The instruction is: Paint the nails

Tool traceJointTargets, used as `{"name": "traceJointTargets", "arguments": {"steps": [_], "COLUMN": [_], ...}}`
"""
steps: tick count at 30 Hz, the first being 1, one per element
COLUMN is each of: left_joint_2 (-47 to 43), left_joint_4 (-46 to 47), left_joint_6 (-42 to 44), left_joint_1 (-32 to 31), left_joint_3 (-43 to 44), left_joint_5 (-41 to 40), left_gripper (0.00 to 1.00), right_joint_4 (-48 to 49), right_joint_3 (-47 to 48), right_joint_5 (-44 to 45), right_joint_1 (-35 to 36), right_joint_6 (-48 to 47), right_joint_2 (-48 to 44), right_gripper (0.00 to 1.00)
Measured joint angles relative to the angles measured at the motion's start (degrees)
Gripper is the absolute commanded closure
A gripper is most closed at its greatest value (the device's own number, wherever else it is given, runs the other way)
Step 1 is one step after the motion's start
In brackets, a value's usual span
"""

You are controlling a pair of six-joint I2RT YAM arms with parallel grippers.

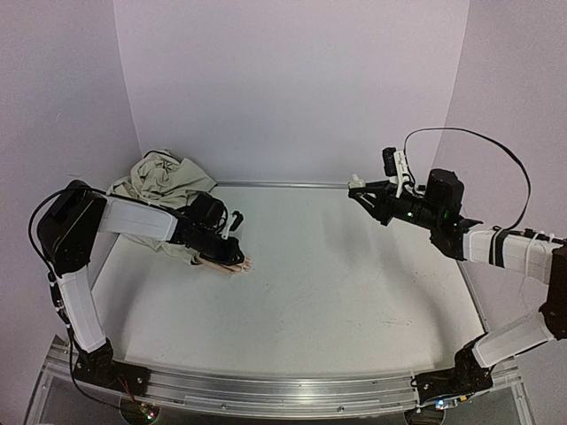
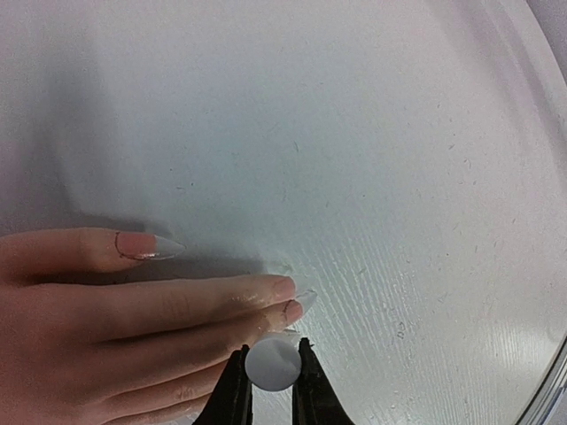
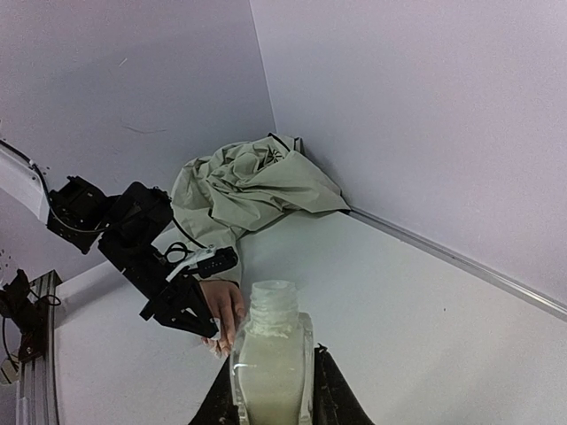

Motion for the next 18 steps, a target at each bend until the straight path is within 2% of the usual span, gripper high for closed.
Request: {"name": "traceJointTargets", "arguments": {"steps": [18], "left_joint_2": [1.86], "left_joint_4": [0.13], "left_joint_6": [-0.04], "left_joint_1": [-1.40], "left_joint_3": [1.44], "left_joint_5": [1.40], "left_gripper": [1.00], "right_joint_4": [0.02], "right_joint_3": [-0.02], "right_joint_5": [0.00], "right_joint_1": [-0.22], "right_joint_6": [0.02], "right_joint_2": [0.00], "right_gripper": [1.00]}}
